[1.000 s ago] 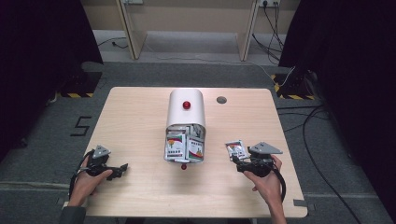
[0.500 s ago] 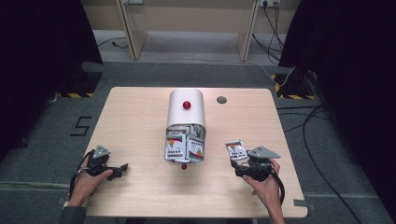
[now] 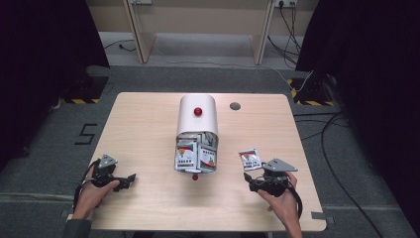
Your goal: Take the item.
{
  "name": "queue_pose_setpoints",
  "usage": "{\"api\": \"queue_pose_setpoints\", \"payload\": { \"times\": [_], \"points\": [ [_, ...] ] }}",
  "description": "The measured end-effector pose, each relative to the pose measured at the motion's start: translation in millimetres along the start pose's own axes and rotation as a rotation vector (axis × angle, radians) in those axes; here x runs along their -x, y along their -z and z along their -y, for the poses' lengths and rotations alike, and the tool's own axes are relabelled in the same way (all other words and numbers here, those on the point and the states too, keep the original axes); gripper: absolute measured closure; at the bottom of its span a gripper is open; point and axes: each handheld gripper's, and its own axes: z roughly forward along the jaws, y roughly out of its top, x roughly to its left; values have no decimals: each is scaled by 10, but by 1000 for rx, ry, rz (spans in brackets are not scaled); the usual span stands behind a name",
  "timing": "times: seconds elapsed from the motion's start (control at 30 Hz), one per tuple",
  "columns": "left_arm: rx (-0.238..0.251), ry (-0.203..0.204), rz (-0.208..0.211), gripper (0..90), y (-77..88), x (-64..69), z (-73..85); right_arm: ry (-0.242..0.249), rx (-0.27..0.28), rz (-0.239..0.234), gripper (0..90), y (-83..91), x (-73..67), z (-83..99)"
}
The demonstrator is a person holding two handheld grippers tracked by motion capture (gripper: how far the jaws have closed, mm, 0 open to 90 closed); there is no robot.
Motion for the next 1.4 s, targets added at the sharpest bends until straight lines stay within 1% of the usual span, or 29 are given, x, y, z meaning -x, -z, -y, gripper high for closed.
{"api": "queue_pose_setpoints", "payload": {
  "times": [0.37,0.57,0.7,0.93,1.4],
  "points": [
    [0,0,0,0,0,1,0,-8,2,17,215,112,33,117],
    [0,0,0,0,0,0,0,-2,-10,12,213,123,26,191],
    [0,0,0,0,0,0,0,3,-8,11,213,141,16,213],
    [1,3,-1,0,0,1,0,7,-13,20,212,175,10,260],
    [1,3,0,0,0,1,0,0,-29,22,210,205,13,389]
  ]
}}
